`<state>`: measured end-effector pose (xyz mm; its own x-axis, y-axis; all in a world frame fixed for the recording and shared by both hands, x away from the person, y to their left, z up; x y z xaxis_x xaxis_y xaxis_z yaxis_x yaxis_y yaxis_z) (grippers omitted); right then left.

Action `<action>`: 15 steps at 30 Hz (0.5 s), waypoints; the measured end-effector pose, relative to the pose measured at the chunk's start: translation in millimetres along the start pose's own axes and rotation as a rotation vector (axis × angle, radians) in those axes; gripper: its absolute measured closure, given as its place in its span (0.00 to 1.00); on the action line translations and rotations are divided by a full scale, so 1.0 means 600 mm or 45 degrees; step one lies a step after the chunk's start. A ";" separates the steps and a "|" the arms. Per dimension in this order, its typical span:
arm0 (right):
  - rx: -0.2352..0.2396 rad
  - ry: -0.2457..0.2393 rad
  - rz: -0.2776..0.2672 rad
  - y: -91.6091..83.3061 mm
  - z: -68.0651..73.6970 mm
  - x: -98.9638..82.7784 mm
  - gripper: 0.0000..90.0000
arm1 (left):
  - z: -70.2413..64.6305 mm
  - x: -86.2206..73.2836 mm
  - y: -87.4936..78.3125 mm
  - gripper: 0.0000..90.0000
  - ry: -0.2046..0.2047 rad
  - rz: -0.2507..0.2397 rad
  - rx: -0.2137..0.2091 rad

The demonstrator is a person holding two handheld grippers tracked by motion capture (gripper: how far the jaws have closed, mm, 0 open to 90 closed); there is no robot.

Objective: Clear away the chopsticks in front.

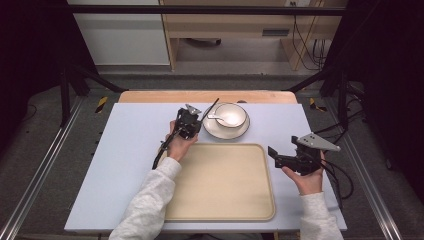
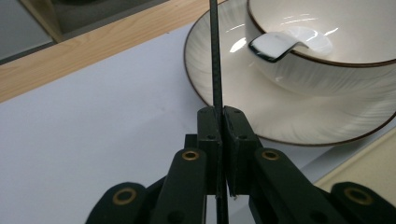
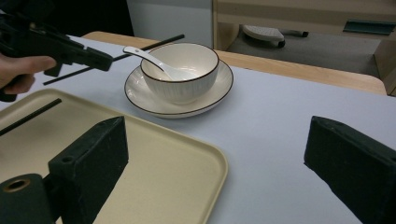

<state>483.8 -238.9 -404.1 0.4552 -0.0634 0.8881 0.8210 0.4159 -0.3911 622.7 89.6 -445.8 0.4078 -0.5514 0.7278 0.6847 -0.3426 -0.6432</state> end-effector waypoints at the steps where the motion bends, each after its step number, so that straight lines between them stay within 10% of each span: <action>1: 0.002 0.001 0.000 0.000 0.000 0.000 0.07 | 0.002 -0.004 -0.006 0.95 -0.008 -0.001 0.005; 15: -0.005 0.013 -0.008 -0.004 -0.002 0.002 0.05 | -0.013 -0.051 -0.098 0.95 -0.113 -0.074 0.060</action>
<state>482.6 -241.1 -402.1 0.4534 -0.0750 0.8882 0.8253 0.4117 -0.3865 565.1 120.5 -432.0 0.4169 -0.4617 0.7829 0.7354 -0.3349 -0.5891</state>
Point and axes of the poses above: each handheld gripper's, and its own axes: y roughly forward along the jaws, x roughly out of its top, z roughly to its left, the point moved 3 cm from there along y, roughly forward along the jaws, and after that the axes turned 12 degrees about y, right-handed, at the moved point
